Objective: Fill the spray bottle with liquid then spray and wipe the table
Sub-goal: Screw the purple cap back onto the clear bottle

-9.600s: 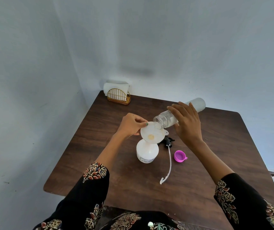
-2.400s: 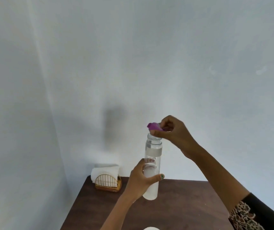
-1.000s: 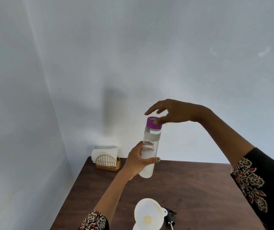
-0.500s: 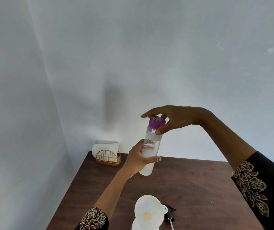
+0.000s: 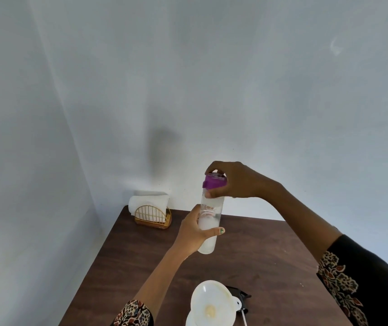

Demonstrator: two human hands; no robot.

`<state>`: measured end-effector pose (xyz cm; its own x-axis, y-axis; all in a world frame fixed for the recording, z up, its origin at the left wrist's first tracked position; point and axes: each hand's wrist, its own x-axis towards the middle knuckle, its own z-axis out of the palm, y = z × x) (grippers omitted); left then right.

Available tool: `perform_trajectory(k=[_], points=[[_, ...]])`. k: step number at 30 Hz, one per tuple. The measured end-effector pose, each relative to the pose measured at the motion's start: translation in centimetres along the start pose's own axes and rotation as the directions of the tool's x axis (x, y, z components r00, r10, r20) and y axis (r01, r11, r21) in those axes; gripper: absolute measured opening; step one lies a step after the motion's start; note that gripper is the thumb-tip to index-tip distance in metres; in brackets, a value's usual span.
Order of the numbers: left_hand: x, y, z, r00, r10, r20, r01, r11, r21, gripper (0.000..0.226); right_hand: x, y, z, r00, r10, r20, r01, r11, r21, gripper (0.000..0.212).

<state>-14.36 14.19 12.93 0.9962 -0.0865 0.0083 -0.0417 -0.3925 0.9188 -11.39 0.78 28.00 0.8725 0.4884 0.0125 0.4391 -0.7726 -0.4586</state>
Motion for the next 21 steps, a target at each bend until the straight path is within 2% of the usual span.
perform_trajectory(k=[2, 4, 7, 13, 21], points=[[0.7, -1.0, -0.1, 0.999, -0.033, 0.024, 0.034, 0.999, -0.027, 0.068, 0.8, 1.1, 0.9, 0.996, -0.042, 0.075, 0.036, 0.996, 0.085, 0.055], [1.5, -2.1, -0.1, 0.997, -0.062, 0.052, 0.065, 0.997, -0.05, 0.066, 2.0, 2.4, 2.3, 0.992, -0.06, 0.108, 0.05, 0.995, 0.091, 0.059], [3.0, -3.6, -0.2, 0.992, -0.104, 0.071, 0.11, 0.99, -0.085, 0.062, 4.2, 4.4, 5.0, 0.994, -0.006, 0.111, -0.005, 0.995, 0.099, 0.061], [7.3, -4.7, -1.5, 0.986, -0.151, 0.065, 0.161, 0.968, -0.192, 0.069, 10.0, 7.9, 10.4, 0.988, 0.144, -0.051, -0.136, 0.982, 0.127, 0.057], [12.7, -6.6, -2.4, 0.985, -0.171, 0.028, 0.174, 0.97, -0.169, 0.082, 15.8, 9.4, 14.8, 0.939, 0.259, -0.226, -0.203, 0.949, 0.243, 0.063]])
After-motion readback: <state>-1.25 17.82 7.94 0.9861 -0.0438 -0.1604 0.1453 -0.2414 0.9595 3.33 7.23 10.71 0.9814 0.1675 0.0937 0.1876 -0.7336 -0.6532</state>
